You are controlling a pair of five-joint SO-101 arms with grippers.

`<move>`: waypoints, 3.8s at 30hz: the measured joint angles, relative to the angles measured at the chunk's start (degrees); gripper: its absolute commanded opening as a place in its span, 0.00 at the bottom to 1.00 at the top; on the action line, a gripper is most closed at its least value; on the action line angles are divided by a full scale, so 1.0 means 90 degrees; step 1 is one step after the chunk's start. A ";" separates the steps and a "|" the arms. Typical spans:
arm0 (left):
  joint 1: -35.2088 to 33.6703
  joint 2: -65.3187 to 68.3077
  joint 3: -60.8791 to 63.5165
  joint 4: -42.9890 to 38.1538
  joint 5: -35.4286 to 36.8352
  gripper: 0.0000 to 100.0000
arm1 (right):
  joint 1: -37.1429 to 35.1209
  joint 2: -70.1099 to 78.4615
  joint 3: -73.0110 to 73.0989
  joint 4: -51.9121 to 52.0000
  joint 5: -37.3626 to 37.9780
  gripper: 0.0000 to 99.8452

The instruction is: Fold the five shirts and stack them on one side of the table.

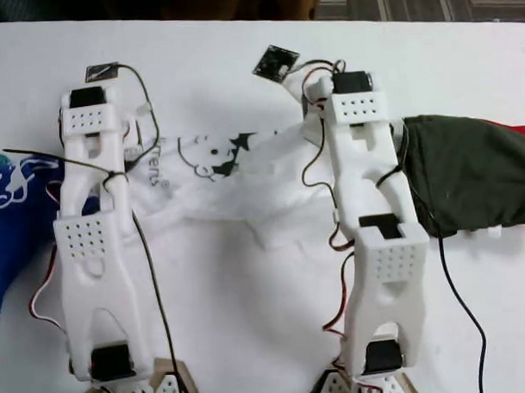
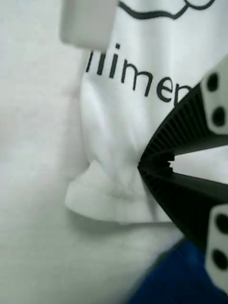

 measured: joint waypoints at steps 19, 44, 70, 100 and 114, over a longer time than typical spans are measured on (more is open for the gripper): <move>0.0000 0.0000 0.0000 0.0000 0.0000 0.03 | -0.0039 0.0654 -0.0020 0.2549 0.1153 0.27; 0.0000 0.0000 0.0000 0.0000 0.0000 0.03 | -0.0049 0.1661 -0.2510 0.2442 0.0596 0.02; 0.0000 0.0000 0.0000 0.0000 0.0000 0.03 | 0.0088 0.0234 0.1260 0.2510 0.1895 0.02; 0.0000 0.0000 0.0000 0.0000 0.0000 0.03 | 0.0606 -0.3878 0.2833 0.2188 0.1885 0.20; 0.0000 0.0000 0.0000 0.0000 0.0000 0.03 | 0.0088 0.1250 -0.1573 0.2667 -0.1055 0.20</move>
